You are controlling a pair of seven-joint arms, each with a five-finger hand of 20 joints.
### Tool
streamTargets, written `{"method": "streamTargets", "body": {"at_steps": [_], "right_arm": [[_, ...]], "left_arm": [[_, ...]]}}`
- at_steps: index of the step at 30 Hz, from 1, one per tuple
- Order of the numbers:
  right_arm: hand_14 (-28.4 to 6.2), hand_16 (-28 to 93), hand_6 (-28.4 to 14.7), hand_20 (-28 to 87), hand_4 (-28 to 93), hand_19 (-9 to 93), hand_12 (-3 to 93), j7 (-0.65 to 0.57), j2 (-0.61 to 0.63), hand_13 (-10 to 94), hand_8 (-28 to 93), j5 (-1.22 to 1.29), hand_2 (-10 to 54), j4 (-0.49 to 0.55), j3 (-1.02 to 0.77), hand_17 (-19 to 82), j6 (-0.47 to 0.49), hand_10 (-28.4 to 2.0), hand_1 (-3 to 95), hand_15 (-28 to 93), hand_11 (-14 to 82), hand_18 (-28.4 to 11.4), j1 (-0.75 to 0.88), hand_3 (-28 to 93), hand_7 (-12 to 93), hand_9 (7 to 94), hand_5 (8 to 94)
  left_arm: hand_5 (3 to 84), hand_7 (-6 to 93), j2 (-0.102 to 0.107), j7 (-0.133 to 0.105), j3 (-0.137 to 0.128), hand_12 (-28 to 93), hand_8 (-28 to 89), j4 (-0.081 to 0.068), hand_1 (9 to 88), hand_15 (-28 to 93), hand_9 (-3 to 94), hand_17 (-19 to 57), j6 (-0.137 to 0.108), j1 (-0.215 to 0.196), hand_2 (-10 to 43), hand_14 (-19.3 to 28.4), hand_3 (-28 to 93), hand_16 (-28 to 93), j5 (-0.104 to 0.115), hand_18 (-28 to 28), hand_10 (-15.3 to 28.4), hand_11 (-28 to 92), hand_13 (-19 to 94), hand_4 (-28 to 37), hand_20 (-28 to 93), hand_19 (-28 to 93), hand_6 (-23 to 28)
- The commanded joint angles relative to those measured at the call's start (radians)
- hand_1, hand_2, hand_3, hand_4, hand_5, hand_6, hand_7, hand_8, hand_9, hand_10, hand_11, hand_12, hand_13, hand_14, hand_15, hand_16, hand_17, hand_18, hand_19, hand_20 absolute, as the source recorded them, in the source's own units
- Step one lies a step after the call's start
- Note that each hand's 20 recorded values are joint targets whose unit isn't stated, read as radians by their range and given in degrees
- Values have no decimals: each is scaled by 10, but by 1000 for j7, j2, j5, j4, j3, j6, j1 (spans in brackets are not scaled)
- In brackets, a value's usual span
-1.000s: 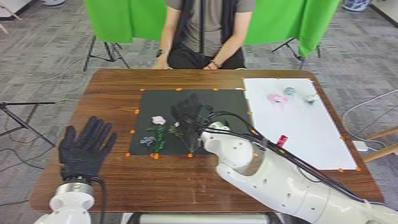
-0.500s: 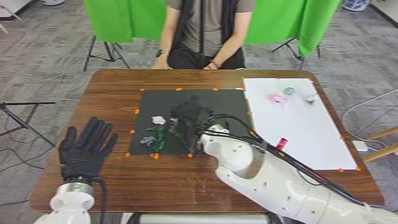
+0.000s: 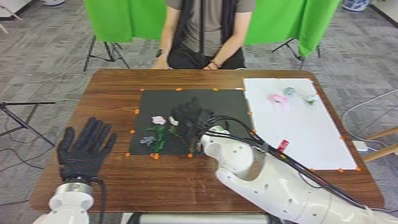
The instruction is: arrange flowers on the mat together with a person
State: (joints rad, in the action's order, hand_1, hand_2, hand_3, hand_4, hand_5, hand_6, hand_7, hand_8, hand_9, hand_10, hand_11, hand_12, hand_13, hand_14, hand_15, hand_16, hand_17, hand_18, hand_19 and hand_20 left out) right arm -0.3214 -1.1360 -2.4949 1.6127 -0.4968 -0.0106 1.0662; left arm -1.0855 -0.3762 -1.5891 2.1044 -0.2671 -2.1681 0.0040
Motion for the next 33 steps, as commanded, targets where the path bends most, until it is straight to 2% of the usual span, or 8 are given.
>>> {"method": "streamTargets", "body": {"at_steps": [1, 5, 10, 15, 19, 23, 27, 33], "right_arm": [[-116, 196, -19, 172, -283, 668, 173, -7, -2, 556, -147, 4, -93, 1, 11, 206, -82, -145, 439, 435, 184, -206, -11, 781, 226, 599, 569], [-130, 170, -38, 165, -283, 683, 171, 14, -8, 482, -147, 10, -95, -3, 1, 200, -90, -160, 424, 467, 191, -208, -14, 809, 243, 517, 487], [-140, 134, -44, 149, -283, 680, 140, 38, -29, 426, -145, 18, -52, -2, -49, 181, 58, -149, 401, 368, 132, -207, -15, 811, 207, 463, 459], [-154, 133, -60, 137, -281, 671, 129, -9, -8, 388, -128, 152, 30, 60, -138, 171, -2, -156, 326, 295, 109, -207, 47, 820, 177, 421, 438], [-158, 131, -64, 115, -276, 633, 124, -9, 45, 381, -122, 445, 49, 177, -277, 159, -64, -161, 300, 244, 109, -203, 127, 819, 164, 417, 429], [-165, 162, -58, 99, -271, 563, 111, 85, 74, 352, -109, 793, 66, 270, -508, 127, 61, -152, 280, 172, 82, -198, 248, 805, 130, 379, 397], [-168, 179, -56, 92, -270, 505, 106, 105, 120, 334, -104, 1004, 84, 342, -654, 113, 33, -138, 262, 125, 66, -194, 354, 785, 116, 354, 374], [-169, 195, -50, 91, -261, 456, 104, 141, 175, 330, -100, 1290, 93, 404, -868, 109, -24, -132, 229, 94, 56, -192, 518, 774, 109, 358, 377]], "left_arm": [[479, 127, -12, 11, 10, 50, -104, -7, 252, 257, 400, -65, -5, -3, 178, 138, 699, -74, 4, 147, 136, 186, 298, -283, 85, 391, 93], [480, 129, -13, 10, 11, 51, -104, -7, 251, 260, 401, -65, -1, -5, 178, 139, 701, -74, 1, 147, 136, 188, 298, -283, 86, 393, 94], [480, 131, -14, 5, 14, 52, -104, -5, 254, 261, 401, -66, -5, -10, 178, 139, 699, -75, 6, 148, 136, 189, 298, -283, 86, 394, 94], [480, 132, -21, 18, 5, 51, -105, -1, 252, 259, 401, -65, -3, -20, 178, 140, 701, -76, -3, 148, 136, 188, 298, -283, 85, 393, 94], [480, 130, -23, 17, -12, 51, -105, -1, 259, 257, 401, -65, 3, -22, 177, 139, 691, -75, -21, 148, 136, 187, 298, -283, 84, 391, 94], [478, 124, -20, -2, -35, 51, -103, 2, 301, 253, 399, -65, 12, -35, 206, 140, 570, -73, -9, 148, 136, 183, 297, -283, 85, 390, 93], [475, 117, -18, -14, -52, 52, -101, 6, 367, 247, 398, -64, 8, -47, 216, 140, 425, -71, -7, 149, 137, 177, 296, -283, 84, 384, 93], [472, 114, -13, -23, -61, 52, -100, 8, 362, 244, 398, -64, 13, -51, 215, 141, 431, -69, -3, 149, 136, 175, 296, -283, 86, 381, 92]]}}
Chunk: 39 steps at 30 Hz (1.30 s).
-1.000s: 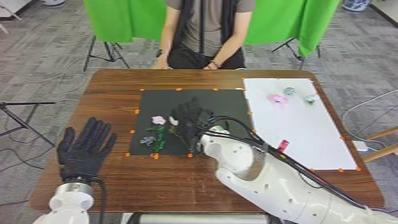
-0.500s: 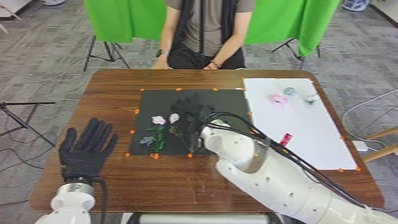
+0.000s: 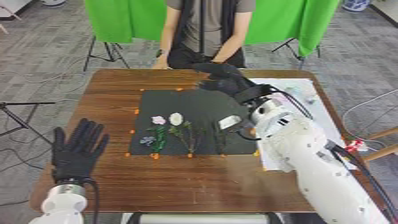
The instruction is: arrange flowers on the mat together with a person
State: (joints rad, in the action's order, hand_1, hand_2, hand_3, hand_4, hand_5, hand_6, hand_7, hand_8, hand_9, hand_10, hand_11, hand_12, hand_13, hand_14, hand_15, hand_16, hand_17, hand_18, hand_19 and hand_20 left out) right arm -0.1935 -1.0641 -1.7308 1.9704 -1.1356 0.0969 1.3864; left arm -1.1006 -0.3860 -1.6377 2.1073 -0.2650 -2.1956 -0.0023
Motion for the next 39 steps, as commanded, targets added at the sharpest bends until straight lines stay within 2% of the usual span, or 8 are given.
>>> {"method": "streamTargets", "body": {"at_steps": [1, 4, 6, 8, 19, 29, 33, 39], "right_arm": [[-167, 196, -48, 91, -259, 447, 104, 18, 105, 328, -100, 538, 94, 46, -261, 108, -120, -132, 225, 90, 54, -191, 221, 774, 106, 359, 379], [-159, 190, -42, 94, -257, 410, 98, 41, 115, 303, -92, 618, 97, 62, -346, 101, -145, -134, 219, 72, 33, -189, 298, 769, 87, 352, 366], [-157, 187, -41, 95, -257, 400, 97, 55, 115, 298, -91, 663, 97, 77, -400, 99, -163, -135, 215, 69, 30, -188, 352, 769, 84, 351, 364], [-156, 184, -39, 97, -257, 391, 97, 60, 116, 296, -90, 684, 98, 95, -446, 100, -175, -135, 209, 66, 28, -188, 401, 771, 82, 351, 364], [-154, 174, -36, 103, -252, 351, 97, 122, 77, 298, -91, 749, 95, 164, -605, 108, -189, -131, 196, 69, 30, -181, 614, 790, 88, 362, 378], [-152, 168, -32, 113, -253, 338, 96, 140, 51, 299, -94, 775, 94, 180, -678, 109, -181, -127, 199, 72, 31, -180, 680, 796, 95, 366, 384], [-151, 167, -32, 116, -253, 339, 97, 141, 39, 303, -94, 775, 94, 181, -694, 109, -158, -127, 199, 75, 32, -181, 688, 797, 96, 368, 385], [-151, 165, -32, 119, -254, 338, 96, 134, 12, 307, -95, 775, 95, 181, -727, 109, -100, -126, 202, 78, 32, -182, 701, 797, 97, 368, 386]], "left_arm": [[472, 112, 7, -20, -14, 53, -99, 7, 375, 242, 398, -63, 9, -27, 217, 141, 402, -69, 11, 149, 137, 174, 296, -283, 87, 380, 93], [472, 96, 6, -27, -15, 63, -88, 6, 445, 221, 398, -54, 13, -27, 255, 145, 160, -55, 18, 153, 141, 157, 298, -263, 97, 352, 97], [472, 81, 5, -26, -17, 76, -78, 5, 461, 199, 399, -43, 15, -25, 291, 149, -30, -38, 14, 157, 146, 138, 301, -160, 113, 320, 102], [471, 78, 4, -30, -22, 78, -77, 10, 461, 195, 399, -42, 18, -32, 296, 150, -62, -35, 13, 158, 145, 135, 301, -143, 117, 314, 102], [471, 85, -8, -43, -32, 76, -80, 17, 457, 203, 399, -47, 20, -46, 279, 148, -8, -38, 17, 157, 143, 141, 300, -155, 122, 323, 100], [472, 89, -9, -55, -33, 74, -83, 23, 458, 208, 399, -48, 19, -56, 268, 147, 34, -42, 21, 155, 142, 145, 299, -176, 119, 327, 97], [472, 100, -10, -53, -30, 66, -90, 21, 445, 222, 398, -55, 21, -52, 241, 144, 175, -52, 22, 153, 139, 156, 297, -259, 112, 346, 94], [474, 110, -11, -51, -34, 60, -97, 23, 413, 235, 398, -61, 19, -55, 216, 141, 314, -61, 17, 151, 137, 166, 297, -282, 102, 365, 90]]}}
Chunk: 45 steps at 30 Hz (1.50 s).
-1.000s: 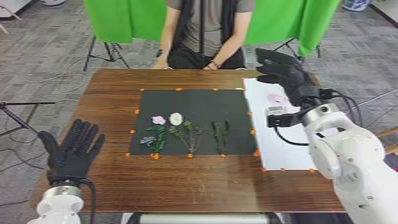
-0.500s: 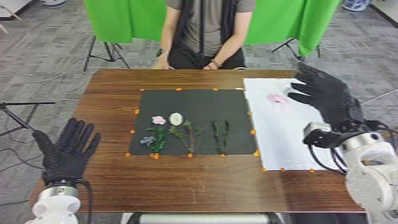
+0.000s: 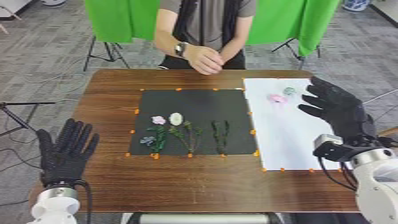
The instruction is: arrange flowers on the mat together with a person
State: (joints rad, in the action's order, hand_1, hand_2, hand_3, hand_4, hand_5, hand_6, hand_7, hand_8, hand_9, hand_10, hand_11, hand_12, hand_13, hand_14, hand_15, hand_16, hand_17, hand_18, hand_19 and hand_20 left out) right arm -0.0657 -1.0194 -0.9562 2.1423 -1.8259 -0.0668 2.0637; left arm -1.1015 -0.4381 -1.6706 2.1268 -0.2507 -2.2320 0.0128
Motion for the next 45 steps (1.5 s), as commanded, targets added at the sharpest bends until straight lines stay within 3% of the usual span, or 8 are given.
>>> {"method": "streamTargets", "body": {"at_steps": [1, 7, 25, 26, 27, 29, 34, 45], "right_arm": [[-152, 165, -32, 120, -253, 338, 97, 3, -38, 308, -95, 1, 95, 8, -42, 109, 74, -126, 203, 79, 32, -182, 26, 797, 97, 368, 386], [-152, 163, -32, 122, -253, 339, 97, -16, -70, 308, -96, 3, 94, 10, -86, 109, 134, -125, 204, 80, 32, -183, 42, 797, 99, 369, 388], [-152, 162, -31, 126, -253, 348, 100, -96, -235, 330, -98, -4, 95, -9, -280, 110, 436, -126, 207, 93, 38, -186, 59, 793, 105, 390, 411], [-152, 162, -31, 126, -253, 348, 100, -61, -115, 330, -98, -5, 95, 14, -131, 110, 246, -125, 207, 93, 38, -186, 56, 794, 105, 390, 412], [-152, 162, -32, 126, -253, 349, 101, -57, -66, 330, -98, -6, 95, 18, -61, 110, 165, -126, 207, 93, 38, -186, 36, 794, 105, 390, 412], [-152, 162, -31, 126, -253, 349, 101, -69, -62, 330, -98, 0, 95, 15, -52, 111, 172, -127, 207, 94, 39, -186, 30, 794, 106, 391, 413], [-153, 162, -33, 127, -253, 353, 102, -79, -29, 331, -98, -7, 96, 15, 4, 109, 118, -128, 206, 94, 39, -187, 3, 793, 107, 392, 418], [-154, 161, -35, 123, -251, 355, 102, -82, -40, 330, -98, -7, 97, 11, 1, 109, 148, -129, 206, 93, 38, -187, -2, 789, 105, 392, 420]], "left_arm": [[474, 111, -11, 2, -4, 59, -97, 3, 405, 235, 398, -62, 5, -19, 212, 141, 339, -62, 1, 151, 137, 167, 297, -283, 101, 368, 90], [475, 122, -12, 15, -11, 56, -103, 2, 281, 243, 398, -65, 3, -18, 182, 139, 627, -69, -9, 149, 136, 176, 296, -283, 93, 380, 87], [476, 126, -10, 25, -6, 54, -104, -2, 259, 247, 399, -65, -4, -13, 173, 138, 686, -70, -16, 149, 136, 179, 298, -283, 89, 384, 85], [476, 126, -10, 27, -5, 54, -104, -5, 260, 248, 399, -65, -5, -13, 173, 138, 685, -70, -18, 149, 136, 179, 298, -283, 89, 384, 85], [477, 126, -11, 26, -4, 55, -104, -5, 260, 248, 400, -65, -13, -15, 173, 138, 685, -70, -20, 149, 136, 179, 298, -283, 89, 384, 85], [477, 126, -13, 23, -5, 55, -104, -8, 260, 248, 400, -65, -14, -15, 172, 138, 688, -70, -12, 149, 137, 180, 298, -283, 89, 384, 85], [478, 126, -12, 26, -7, 54, -104, -10, 262, 249, 400, -65, -14, -21, 170, 138, 691, -71, -23, 149, 137, 179, 298, -283, 88, 384, 85], [478, 127, -14, 18, -10, 54, -105, -5, 255, 250, 401, -65, -14, -29, 175, 136, 692, -72, -20, 149, 136, 180, 300, -283, 88, 385, 84]]}}
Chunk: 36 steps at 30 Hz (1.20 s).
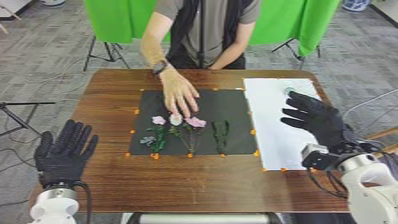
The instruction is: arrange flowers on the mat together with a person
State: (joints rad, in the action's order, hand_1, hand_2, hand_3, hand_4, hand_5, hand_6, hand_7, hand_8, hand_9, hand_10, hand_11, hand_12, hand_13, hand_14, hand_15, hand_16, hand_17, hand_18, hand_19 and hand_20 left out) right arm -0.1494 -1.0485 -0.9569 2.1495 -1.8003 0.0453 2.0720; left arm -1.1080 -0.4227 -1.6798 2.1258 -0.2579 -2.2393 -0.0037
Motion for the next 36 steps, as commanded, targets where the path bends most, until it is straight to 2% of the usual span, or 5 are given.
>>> {"method": "streamTargets", "body": {"at_steps": [1, 4, 14, 22, 36], "right_arm": [[-153, 161, -34, 120, -251, 350, 101, 6, -10, 329, -98, -6, 97, 4, -25, 111, 36, -128, 206, 92, 38, -184, -10, 789, 105, 392, 420], [-147, 156, -34, 112, -251, 333, 101, 21, -6, 326, -98, -7, 95, -3, -24, 116, 33, -128, 206, 89, 38, -168, -15, 791, 106, 393, 422], [-112, 111, -31, 91, -253, 251, 95, 95, 60, 316, -108, -332, 61, -24, -27, 141, -56, -125, 217, 85, 42, -118, -56, 807, 120, 411, 446], [-145, 111, -30, 106, -253, 273, 101, -46, 196, 246, -105, -1090, 11, -143, 195, 116, -195, -127, 237, 64, 22, -150, -287, 813, 120, 329, 375], [-166, 163, -15, 59, -247, 359, 101, -331, 266, 184, -117, -1253, 3, -512, 535, 27, -172, -125, 271, 4, 28, -153, -721, 808, 141, 296, 361]], "left_arm": [[478, 127, -7, 3, -2, 53, -104, -5, 255, 250, 401, -65, -5, -21, 175, 136, 692, -72, -5, 149, 136, 179, 300, -283, 88, 385, 84], [478, 126, 22, -27, 10, 53, -105, -7, 261, 249, 399, -65, 1, -23, 175, 136, 684, -72, 19, 149, 135, 179, 299, -283, 88, 385, 85], [476, 125, 2, -6, 14, 54, -104, -7, 253, 246, 399, -65, 6, -14, 178, 136, 681, -71, -2, 149, 135, 178, 298, -283, 87, 383, 84], [477, 125, -4, -5, 14, 54, -104, -2, 250, 245, 399, -64, -1, -24, 174, 135, 695, -71, -3, 148, 135, 178, 299, -283, 88, 382, 85], [478, 127, -5, 6, 48, 54, -105, -4, 254, 247, 401, -63, -3, -22, 172, 135, 697, -71, 3, 147, 134, 180, 299, -283, 88, 382, 82]]}}
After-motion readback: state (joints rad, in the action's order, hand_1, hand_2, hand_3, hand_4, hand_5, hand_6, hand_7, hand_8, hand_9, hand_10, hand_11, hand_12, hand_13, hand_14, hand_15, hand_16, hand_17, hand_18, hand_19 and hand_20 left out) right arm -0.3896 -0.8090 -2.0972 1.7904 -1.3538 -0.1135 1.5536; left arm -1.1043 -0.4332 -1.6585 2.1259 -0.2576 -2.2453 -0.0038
